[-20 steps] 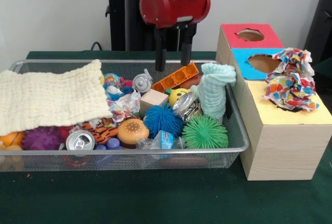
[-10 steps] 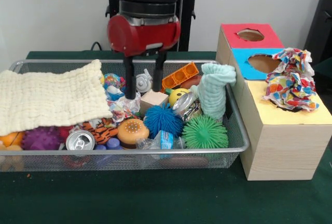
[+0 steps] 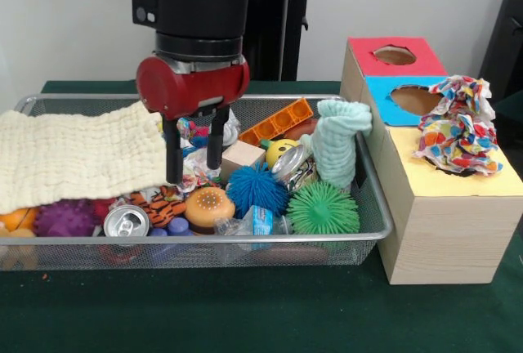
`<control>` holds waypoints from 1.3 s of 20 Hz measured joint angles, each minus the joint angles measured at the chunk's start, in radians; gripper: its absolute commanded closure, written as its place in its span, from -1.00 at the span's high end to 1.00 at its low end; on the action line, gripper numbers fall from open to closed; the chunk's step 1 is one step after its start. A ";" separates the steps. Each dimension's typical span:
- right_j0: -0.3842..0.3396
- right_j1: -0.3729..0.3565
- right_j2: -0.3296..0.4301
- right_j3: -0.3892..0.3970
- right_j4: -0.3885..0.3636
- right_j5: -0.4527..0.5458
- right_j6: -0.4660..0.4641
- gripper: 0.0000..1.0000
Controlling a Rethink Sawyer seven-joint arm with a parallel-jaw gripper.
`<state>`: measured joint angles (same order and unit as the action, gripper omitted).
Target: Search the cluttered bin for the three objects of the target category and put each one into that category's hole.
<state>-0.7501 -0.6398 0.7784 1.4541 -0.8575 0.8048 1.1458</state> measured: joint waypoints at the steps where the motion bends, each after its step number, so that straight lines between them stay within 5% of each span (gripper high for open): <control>1: -0.004 0.004 0.000 0.001 -0.010 -0.008 0.000 1.00; 13: -0.022 -0.046 -0.021 0.115 -0.049 -0.137 0.000 1.00; 26: -0.021 -0.103 -0.088 0.258 -0.056 -0.162 0.000 1.00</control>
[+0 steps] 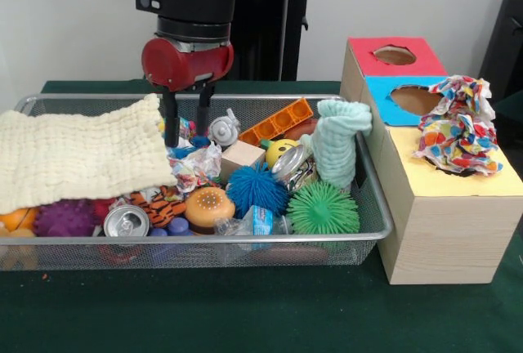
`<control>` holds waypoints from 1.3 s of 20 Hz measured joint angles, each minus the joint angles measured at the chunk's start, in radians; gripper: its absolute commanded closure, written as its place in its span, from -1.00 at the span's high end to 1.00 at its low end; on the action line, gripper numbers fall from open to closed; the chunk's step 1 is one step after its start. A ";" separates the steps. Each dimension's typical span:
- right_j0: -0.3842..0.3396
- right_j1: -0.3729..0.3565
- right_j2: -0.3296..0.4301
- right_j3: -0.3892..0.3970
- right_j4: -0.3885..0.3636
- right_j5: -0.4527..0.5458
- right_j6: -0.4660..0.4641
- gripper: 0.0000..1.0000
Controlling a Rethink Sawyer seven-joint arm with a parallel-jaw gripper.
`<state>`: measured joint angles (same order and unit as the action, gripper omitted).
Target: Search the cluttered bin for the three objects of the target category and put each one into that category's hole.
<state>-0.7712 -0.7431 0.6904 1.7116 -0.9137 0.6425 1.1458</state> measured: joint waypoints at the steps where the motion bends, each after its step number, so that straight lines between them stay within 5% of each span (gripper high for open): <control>1: 0.000 0.001 -0.009 0.009 -0.010 -0.014 0.000 1.00; 9: 0.010 0.032 -0.066 0.023 -0.083 -0.134 0.000 1.00; 26: 0.103 0.112 -0.182 0.027 -0.118 -0.228 0.000 1.00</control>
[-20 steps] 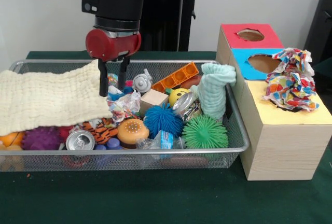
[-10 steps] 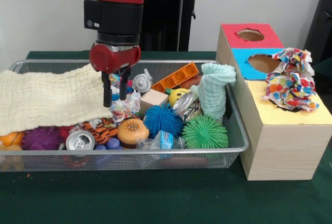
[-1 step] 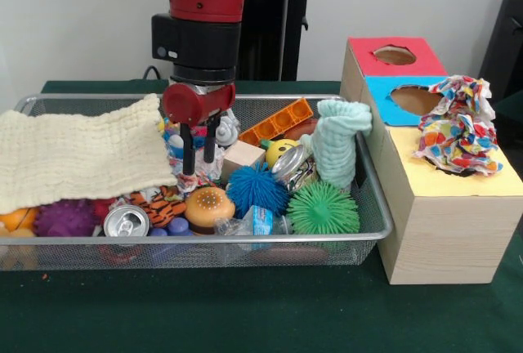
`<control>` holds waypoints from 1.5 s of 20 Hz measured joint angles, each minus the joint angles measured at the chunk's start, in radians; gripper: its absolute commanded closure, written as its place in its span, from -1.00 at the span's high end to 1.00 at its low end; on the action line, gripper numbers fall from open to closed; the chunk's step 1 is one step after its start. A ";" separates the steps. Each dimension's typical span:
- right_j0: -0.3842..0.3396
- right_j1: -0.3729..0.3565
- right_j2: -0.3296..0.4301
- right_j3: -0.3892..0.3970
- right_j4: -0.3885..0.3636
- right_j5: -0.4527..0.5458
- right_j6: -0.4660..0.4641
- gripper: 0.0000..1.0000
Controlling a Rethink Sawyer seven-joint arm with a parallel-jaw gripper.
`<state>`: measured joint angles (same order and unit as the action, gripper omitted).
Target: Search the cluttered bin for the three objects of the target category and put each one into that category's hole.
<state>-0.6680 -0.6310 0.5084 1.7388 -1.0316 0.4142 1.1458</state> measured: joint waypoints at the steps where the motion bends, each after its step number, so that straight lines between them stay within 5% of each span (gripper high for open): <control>1: 0.004 0.001 -0.004 0.000 0.000 -0.003 0.000 1.00; 21: 0.251 0.030 -0.299 -0.001 -0.005 -0.244 0.001 1.00; 30: 0.285 0.052 -0.385 -0.009 -0.006 -0.321 0.001 1.00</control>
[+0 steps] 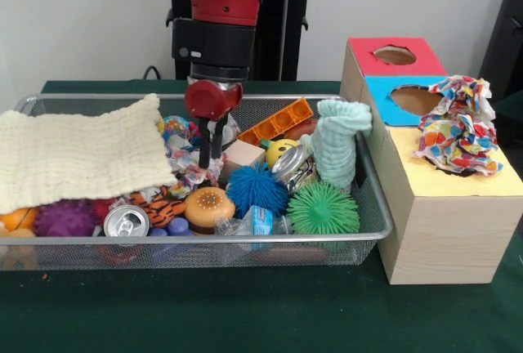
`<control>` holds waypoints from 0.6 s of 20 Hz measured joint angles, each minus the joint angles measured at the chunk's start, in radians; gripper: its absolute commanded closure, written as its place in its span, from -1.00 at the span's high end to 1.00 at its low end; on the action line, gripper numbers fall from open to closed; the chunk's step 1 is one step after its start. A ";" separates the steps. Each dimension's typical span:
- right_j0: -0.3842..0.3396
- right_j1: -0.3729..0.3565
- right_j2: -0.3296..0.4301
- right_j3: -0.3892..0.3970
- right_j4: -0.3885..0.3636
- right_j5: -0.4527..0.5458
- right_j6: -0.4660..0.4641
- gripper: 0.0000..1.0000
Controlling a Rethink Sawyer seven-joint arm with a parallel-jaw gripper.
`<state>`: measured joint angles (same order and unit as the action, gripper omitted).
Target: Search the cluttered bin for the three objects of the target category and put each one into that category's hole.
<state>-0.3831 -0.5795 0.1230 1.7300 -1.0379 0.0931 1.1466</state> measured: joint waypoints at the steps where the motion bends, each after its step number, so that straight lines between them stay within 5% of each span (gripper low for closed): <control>1: 0.002 0.002 -0.008 -0.002 0.000 -0.006 0.000 1.00; 12: 0.093 0.032 -0.149 -0.045 0.000 -0.118 0.000 1.00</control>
<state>-0.2898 -0.5478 -0.0259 1.6854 -1.0377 -0.0247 1.1466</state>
